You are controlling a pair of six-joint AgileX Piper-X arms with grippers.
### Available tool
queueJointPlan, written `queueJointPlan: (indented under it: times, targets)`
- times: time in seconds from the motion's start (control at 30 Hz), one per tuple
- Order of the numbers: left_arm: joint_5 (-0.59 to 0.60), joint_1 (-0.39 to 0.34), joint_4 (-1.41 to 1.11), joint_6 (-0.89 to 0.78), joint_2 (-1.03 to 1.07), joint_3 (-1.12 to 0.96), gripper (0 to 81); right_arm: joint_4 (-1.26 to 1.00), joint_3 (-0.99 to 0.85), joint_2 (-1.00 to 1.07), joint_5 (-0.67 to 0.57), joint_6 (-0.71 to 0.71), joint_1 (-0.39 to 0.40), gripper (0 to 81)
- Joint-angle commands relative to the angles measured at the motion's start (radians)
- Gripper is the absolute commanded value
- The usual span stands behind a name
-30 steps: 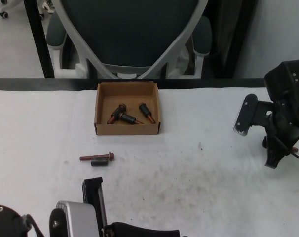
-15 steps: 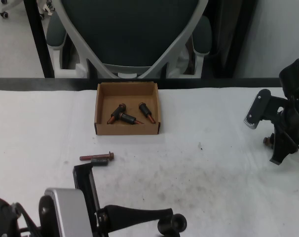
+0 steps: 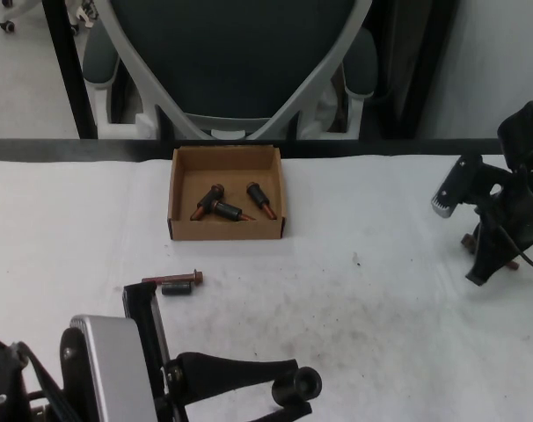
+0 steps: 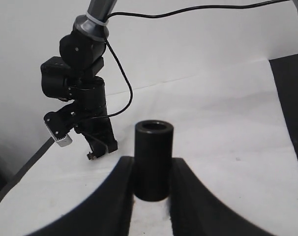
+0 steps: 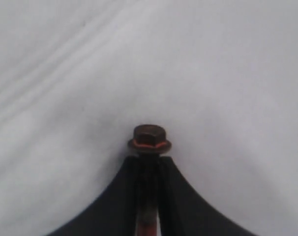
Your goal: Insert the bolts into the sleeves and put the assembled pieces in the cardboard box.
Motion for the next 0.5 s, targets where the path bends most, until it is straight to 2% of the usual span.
queueJointPlan:
  times: [0.0,0.23,0.47]
  targets:
    - [0.011,0.003,-0.015,0.03,0.001,-0.002,0.8,-0.027,0.019,0.028,-0.207,0.112,0.009,0.2]
    - [-0.019,0.015,0.029,0.03,0.001,-0.002,0.8,-0.14,0.109,-0.123,-0.368,0.248,0.009,0.2]
    - [-0.041,0.032,0.026,-0.022,0.001,-0.002,0.8,-0.373,0.359,-0.391,-0.411,0.428,0.009,0.2]
